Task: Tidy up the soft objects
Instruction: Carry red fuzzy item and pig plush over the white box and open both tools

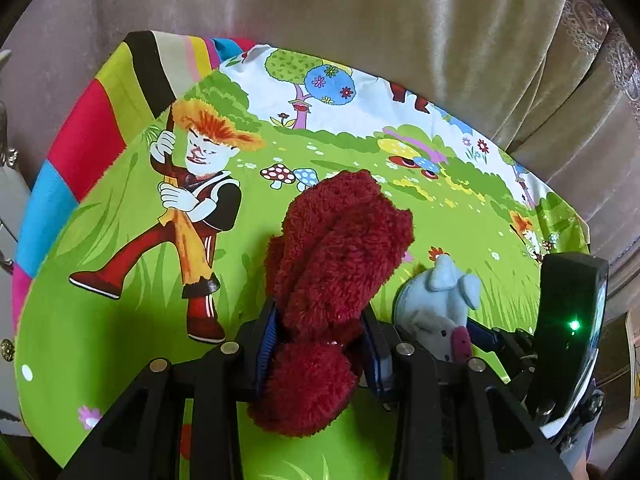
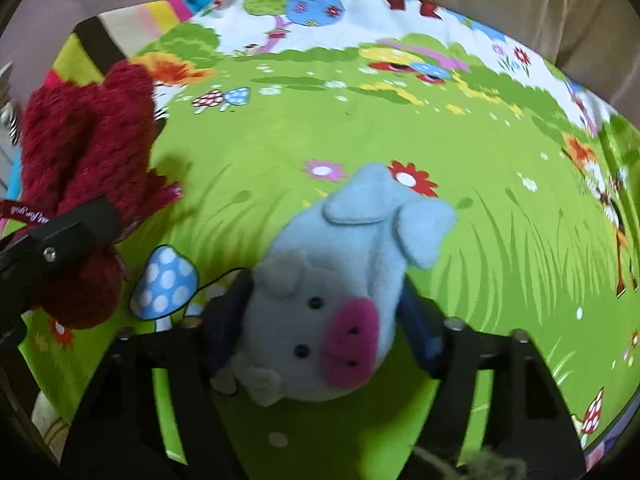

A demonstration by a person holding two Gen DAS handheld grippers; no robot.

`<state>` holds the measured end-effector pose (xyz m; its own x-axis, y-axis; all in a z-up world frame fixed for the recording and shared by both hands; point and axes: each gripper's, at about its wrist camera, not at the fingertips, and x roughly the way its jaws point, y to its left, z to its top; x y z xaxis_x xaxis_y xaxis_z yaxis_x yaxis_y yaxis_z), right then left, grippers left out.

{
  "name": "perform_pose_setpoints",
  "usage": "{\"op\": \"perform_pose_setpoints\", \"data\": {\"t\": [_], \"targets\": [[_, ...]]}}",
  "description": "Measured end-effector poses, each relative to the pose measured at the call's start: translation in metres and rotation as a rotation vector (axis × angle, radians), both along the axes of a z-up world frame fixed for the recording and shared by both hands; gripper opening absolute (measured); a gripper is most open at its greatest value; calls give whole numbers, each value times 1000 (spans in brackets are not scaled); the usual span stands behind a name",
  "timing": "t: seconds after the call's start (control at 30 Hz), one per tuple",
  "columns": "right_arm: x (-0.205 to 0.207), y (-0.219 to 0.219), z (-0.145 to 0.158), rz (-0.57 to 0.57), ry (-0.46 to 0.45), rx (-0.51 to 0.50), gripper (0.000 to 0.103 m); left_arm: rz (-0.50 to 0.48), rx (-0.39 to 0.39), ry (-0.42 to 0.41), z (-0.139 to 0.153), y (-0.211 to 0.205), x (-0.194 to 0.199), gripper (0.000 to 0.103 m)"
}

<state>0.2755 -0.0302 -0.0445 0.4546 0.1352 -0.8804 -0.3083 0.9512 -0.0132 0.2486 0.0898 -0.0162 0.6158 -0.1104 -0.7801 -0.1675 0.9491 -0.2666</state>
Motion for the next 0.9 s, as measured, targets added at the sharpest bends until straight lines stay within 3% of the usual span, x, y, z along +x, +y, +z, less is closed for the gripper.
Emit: {"op": "perform_pose_setpoints", "data": {"t": [0.23,0.9], "targets": [[-11,-9,8,3,-27,-2,55,14,11,-24,11,-6,-14,38],[-62,-77,66,-83,-141,78,53,-12,-49,-61,33,-46,-71,38]]}}
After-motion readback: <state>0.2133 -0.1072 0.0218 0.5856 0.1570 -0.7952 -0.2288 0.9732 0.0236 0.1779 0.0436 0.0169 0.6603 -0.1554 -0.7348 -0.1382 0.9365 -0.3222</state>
